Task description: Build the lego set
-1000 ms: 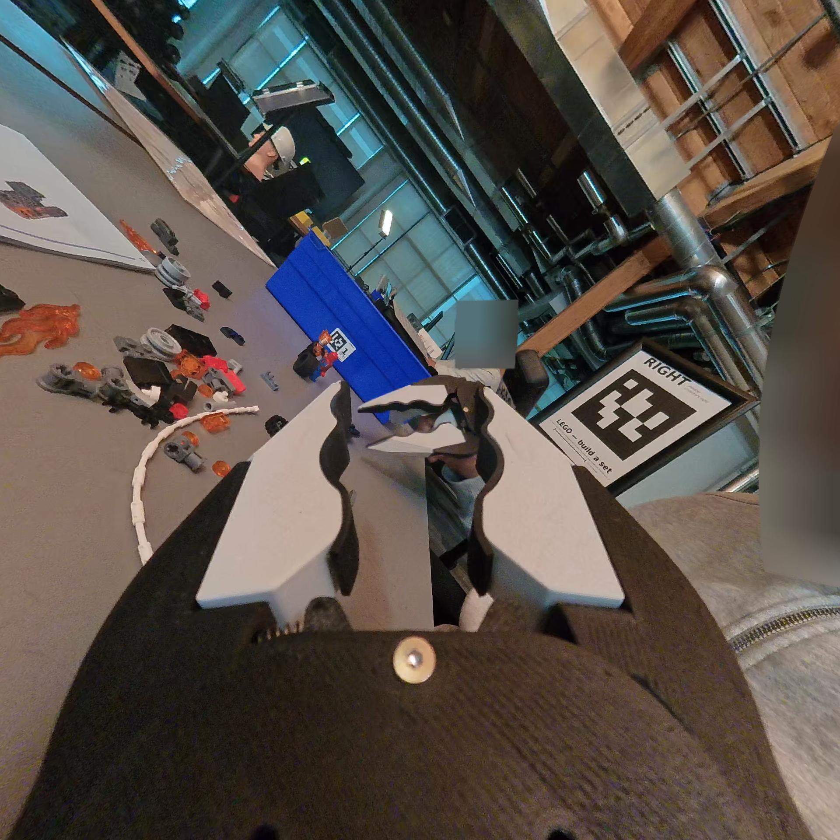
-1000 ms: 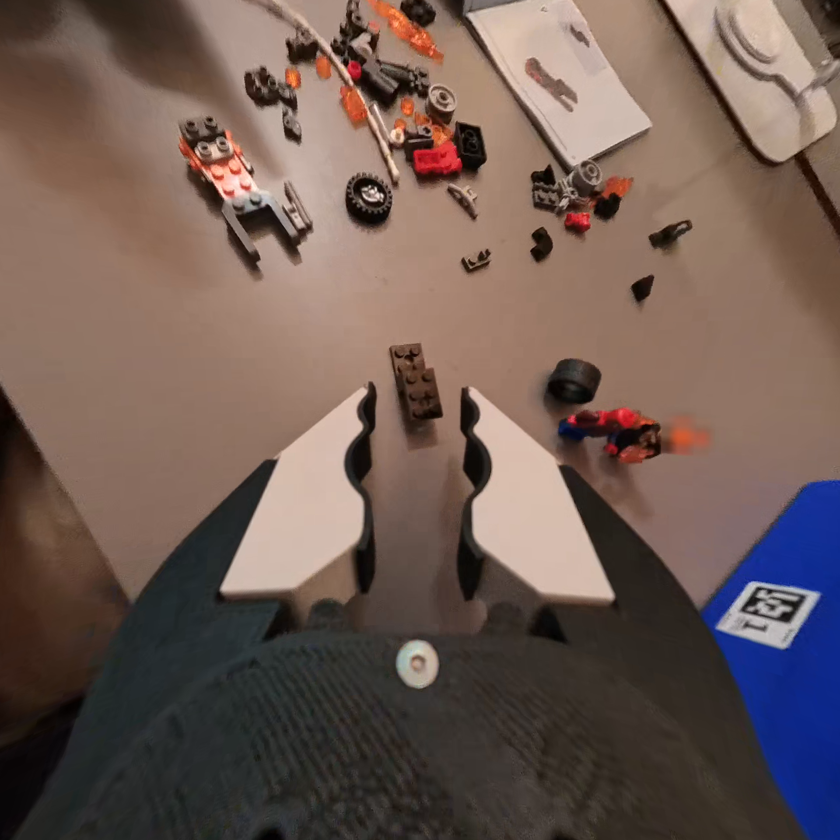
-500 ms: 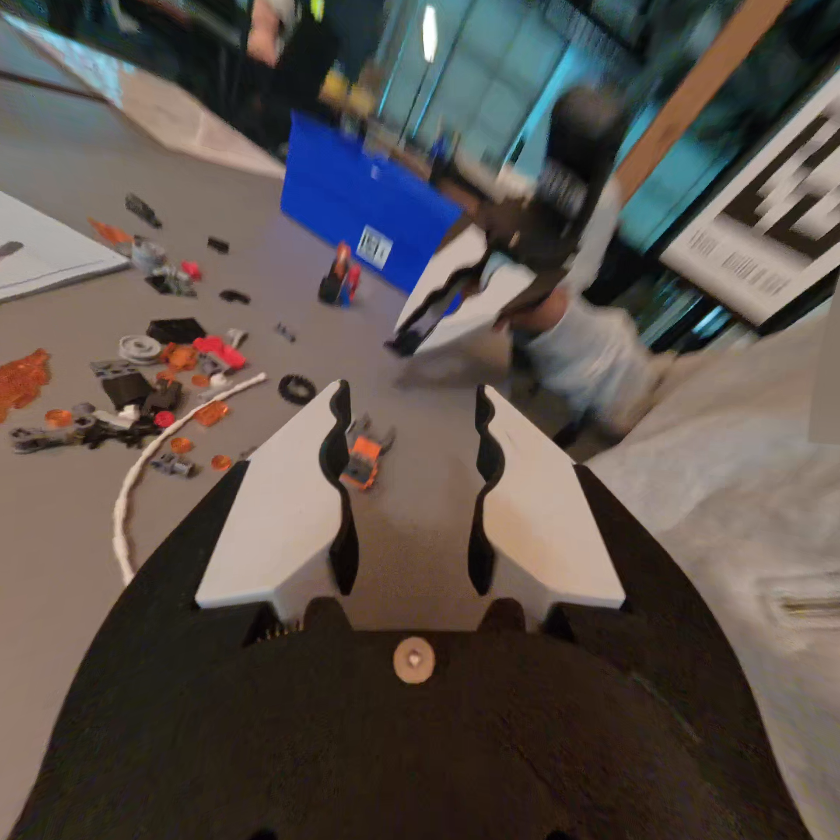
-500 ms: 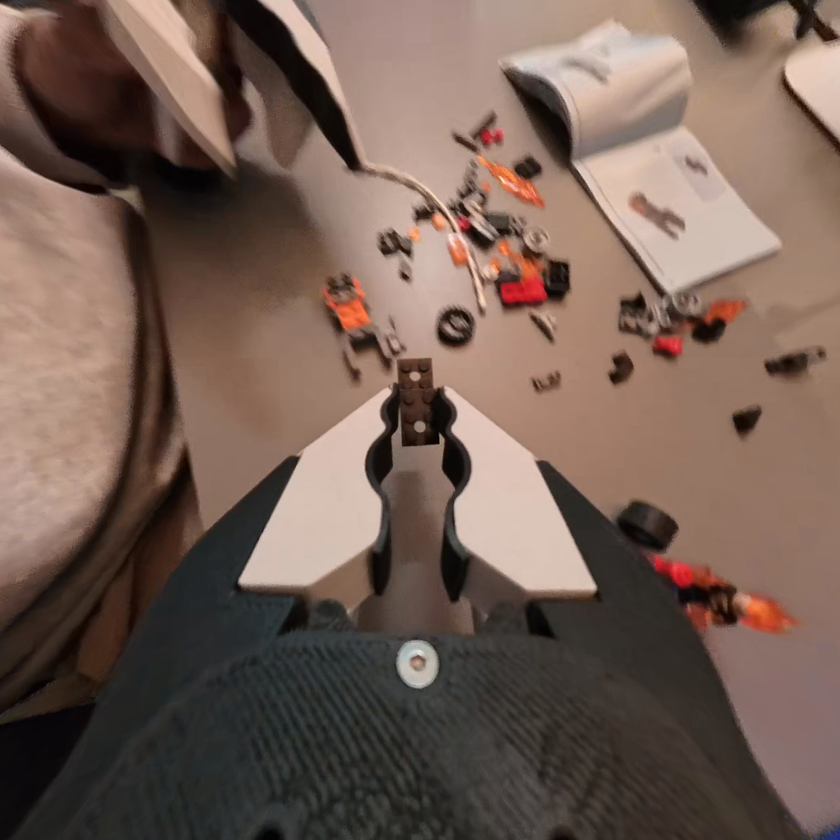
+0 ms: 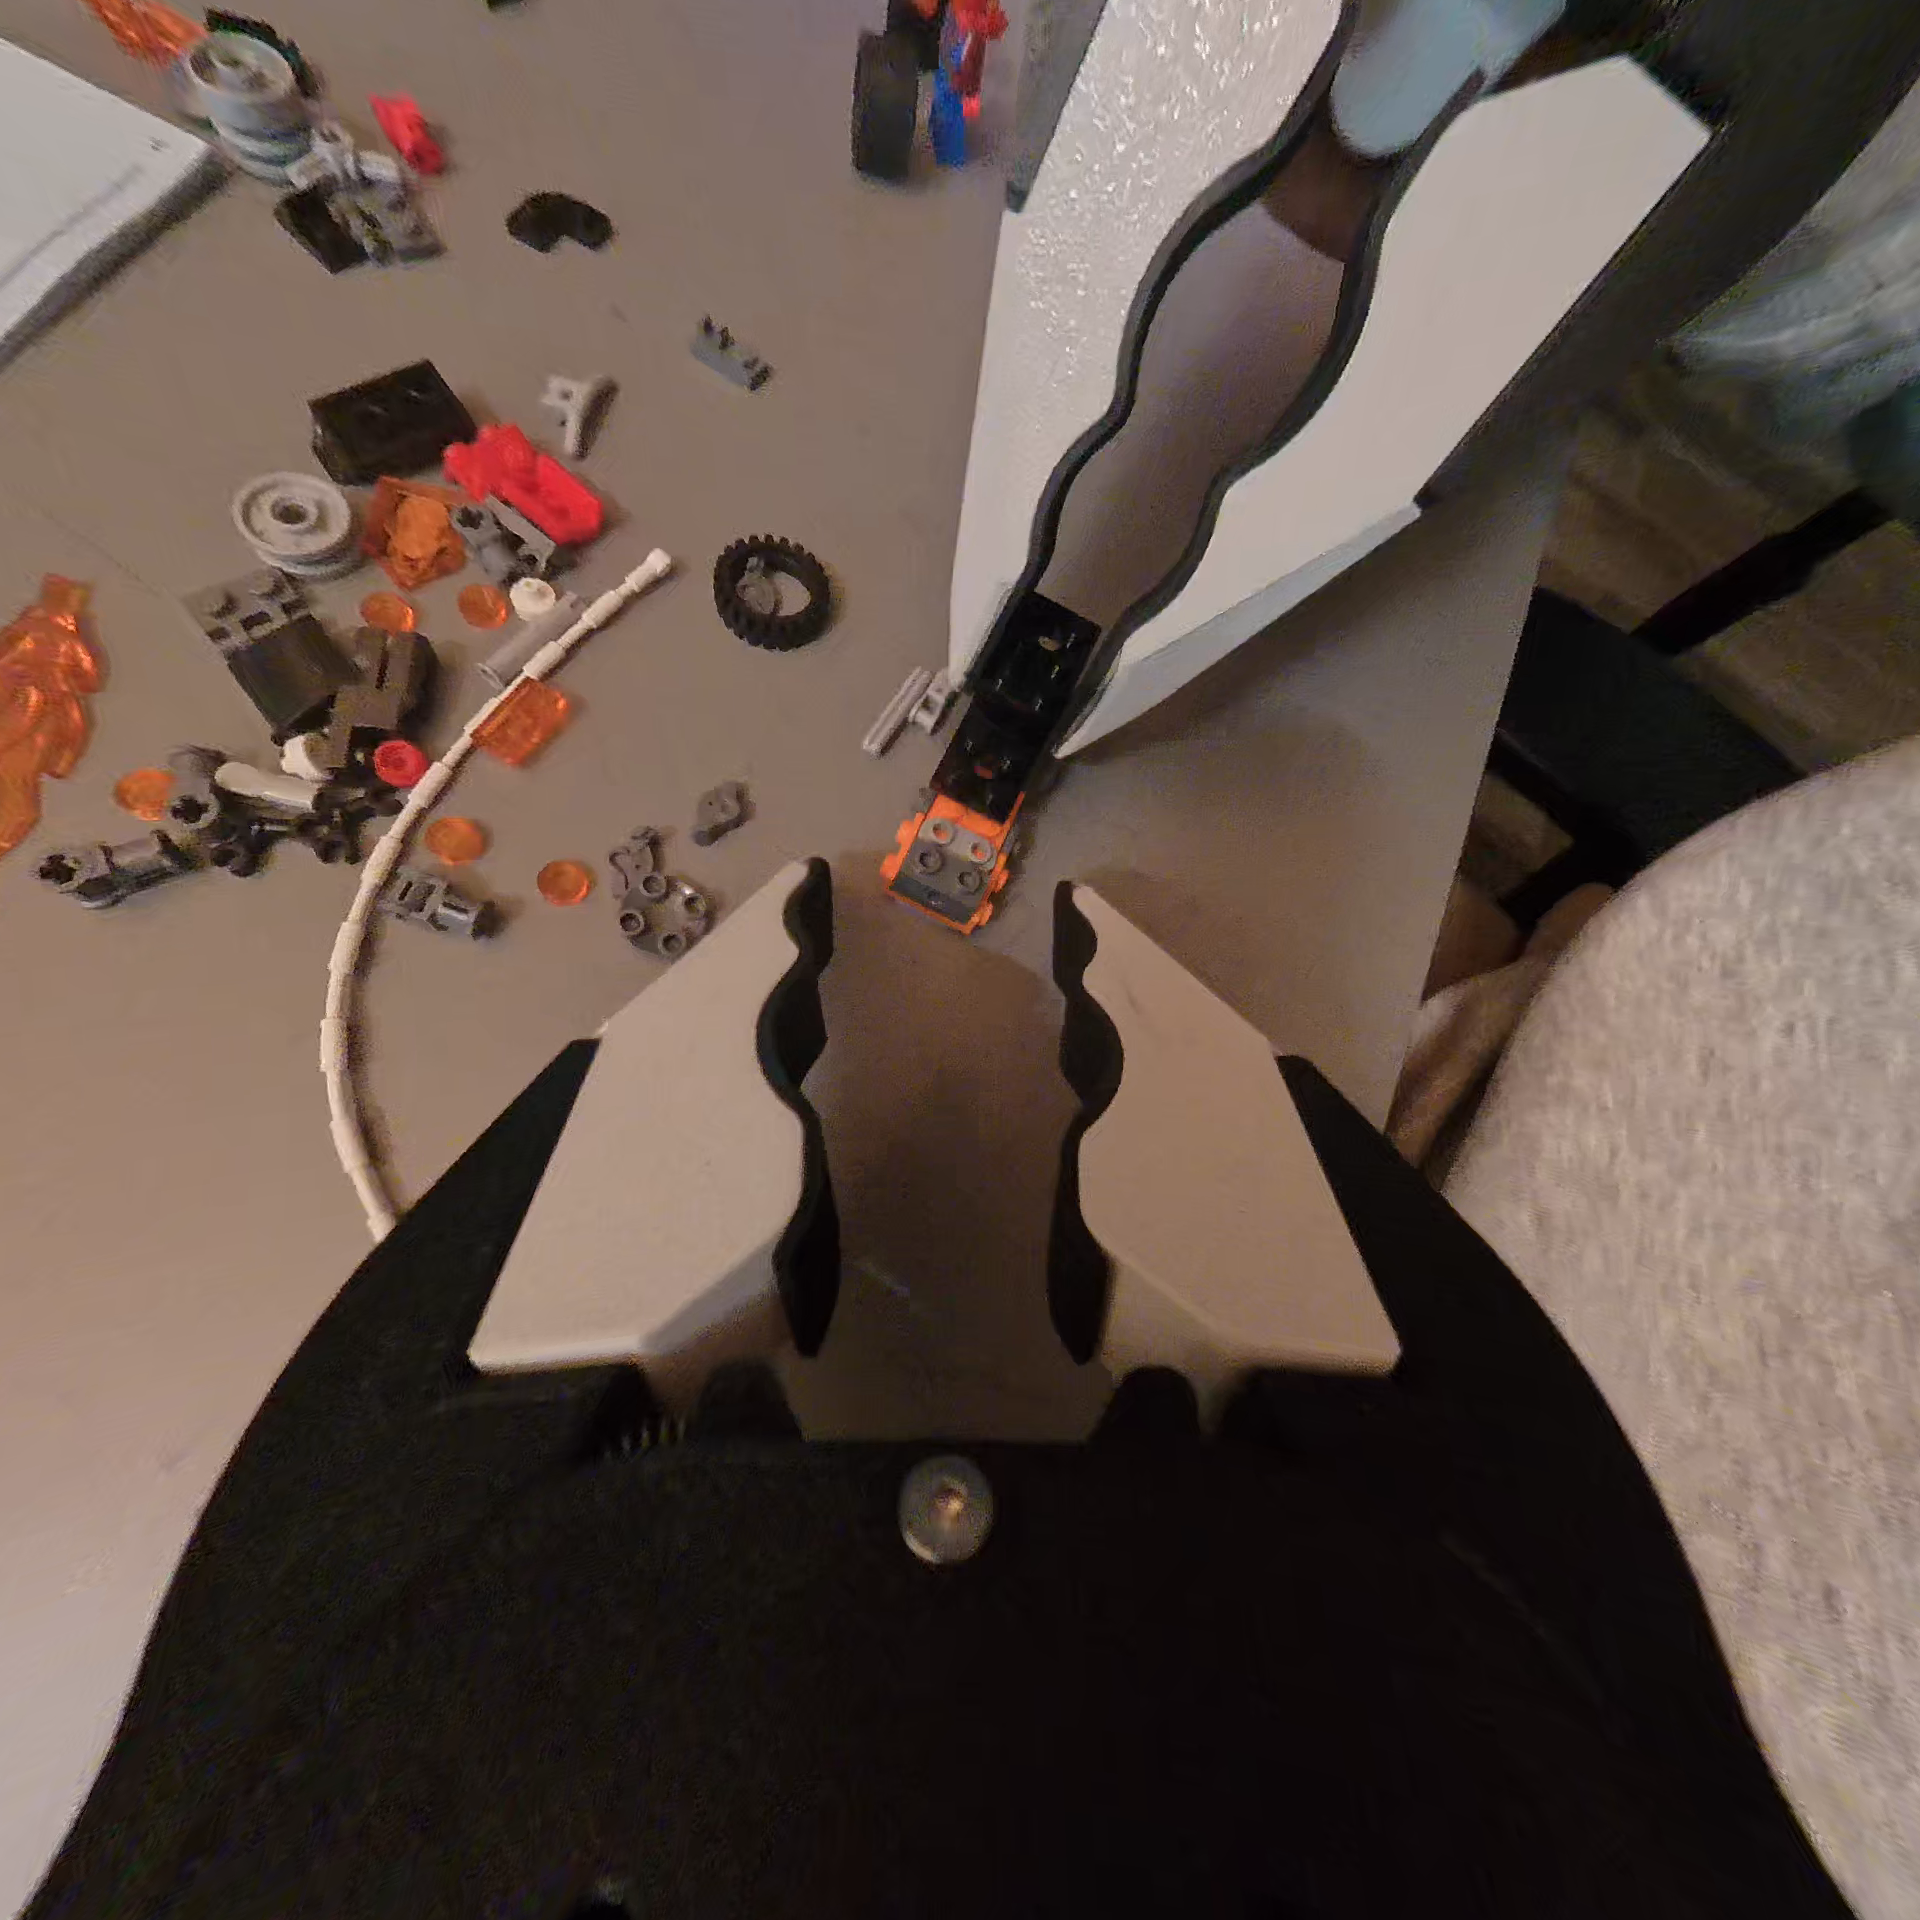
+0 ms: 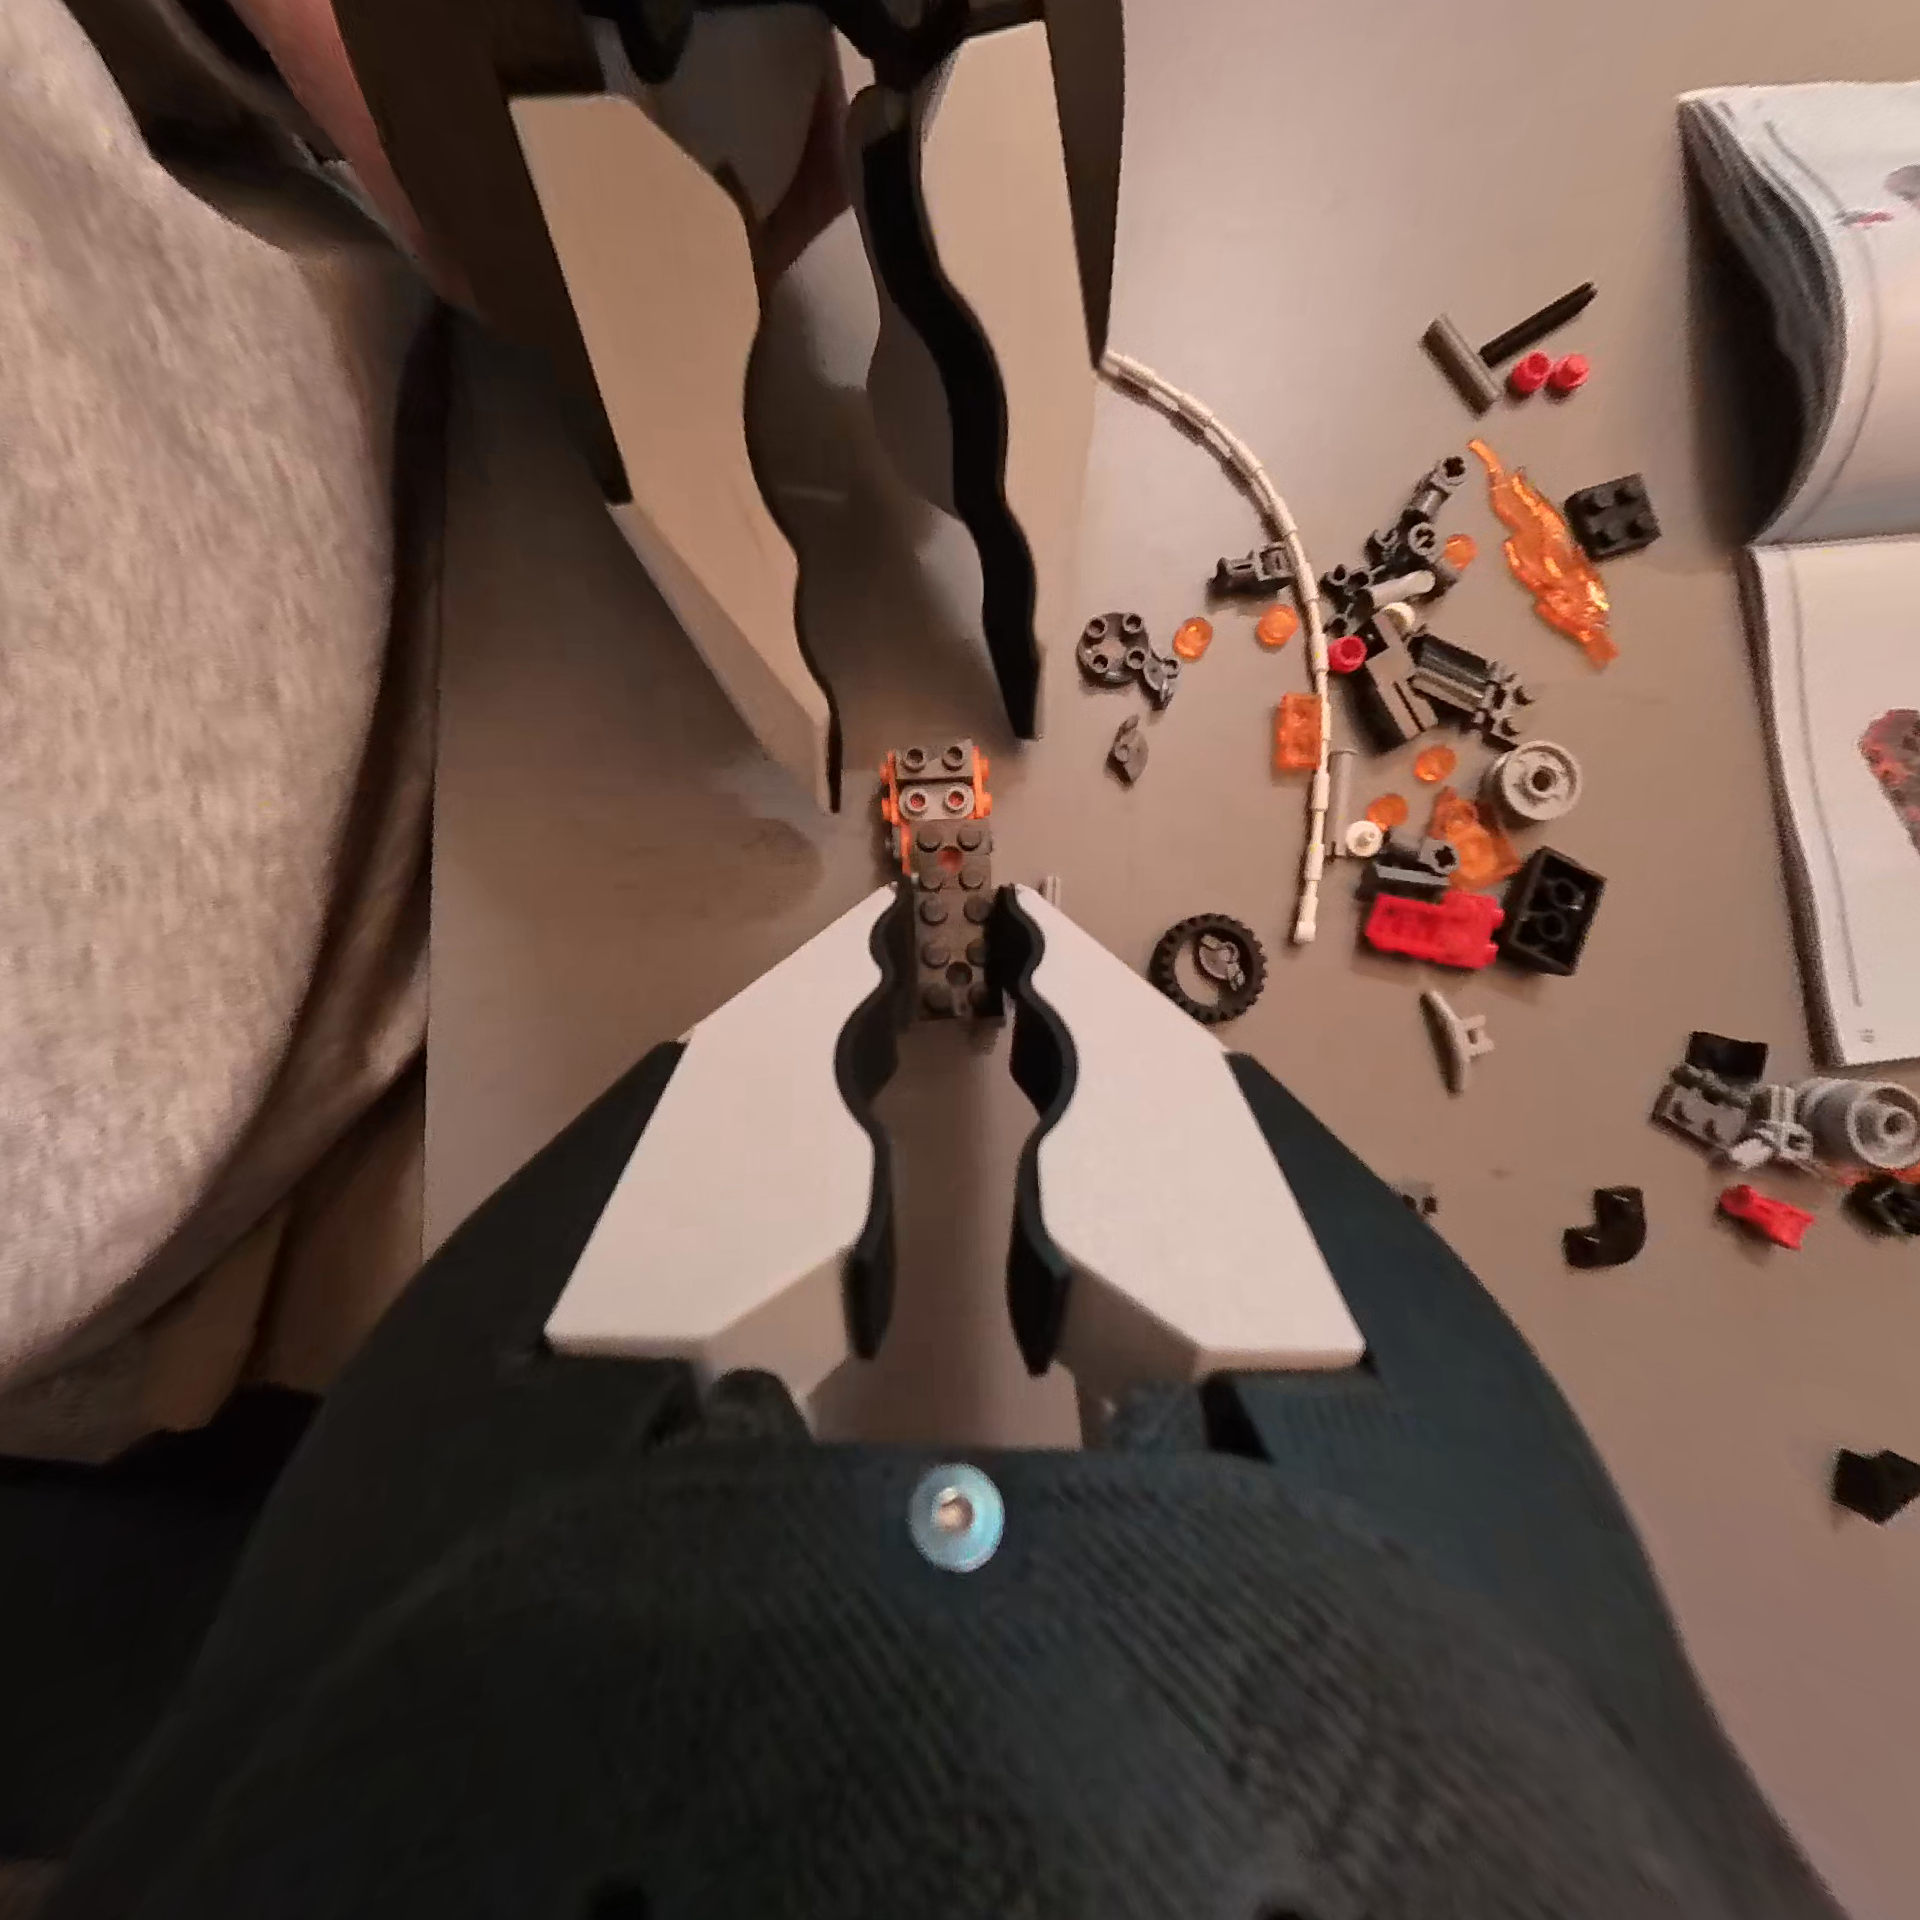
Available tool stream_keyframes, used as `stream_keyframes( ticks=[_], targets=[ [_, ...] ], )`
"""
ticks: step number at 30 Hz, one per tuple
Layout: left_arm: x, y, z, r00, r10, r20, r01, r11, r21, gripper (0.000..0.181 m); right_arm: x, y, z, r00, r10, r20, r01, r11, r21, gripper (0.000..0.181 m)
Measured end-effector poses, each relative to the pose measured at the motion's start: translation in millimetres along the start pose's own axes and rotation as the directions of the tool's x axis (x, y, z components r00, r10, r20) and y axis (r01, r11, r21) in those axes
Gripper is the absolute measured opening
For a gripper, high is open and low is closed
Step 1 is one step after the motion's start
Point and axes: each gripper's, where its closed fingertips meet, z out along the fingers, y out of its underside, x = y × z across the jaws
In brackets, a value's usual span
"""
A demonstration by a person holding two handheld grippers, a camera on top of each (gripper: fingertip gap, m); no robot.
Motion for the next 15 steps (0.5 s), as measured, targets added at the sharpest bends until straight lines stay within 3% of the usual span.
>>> stream_keyframes(
  ticks=[1,7,15],
  targets=[
    [-0.1,1.3,1.6,1.0,0.006,0.003,-0.006,1.0,-0.013,0.039,-0.5,0.0,1.1,1.0,-0.001,0.003,0.001,1.0,-0.002,0.014],
    [-2.0,3.3,6.0,1.0,0.011,0.011,-0.01,0.999,-0.043,0.026,-1.0,4.5,3.7,1.0,-0.012,0.015,0.012,1.0,-0.019,0.014],
    [-1.4,3.0,7.6,1.0,0.015,0.005,-0.015,0.999,-0.048,0.022,-0.9,3.3,4.9,0.999,-0.001,0.036,0.002,1.0,-0.017,0.014]
  ],
)
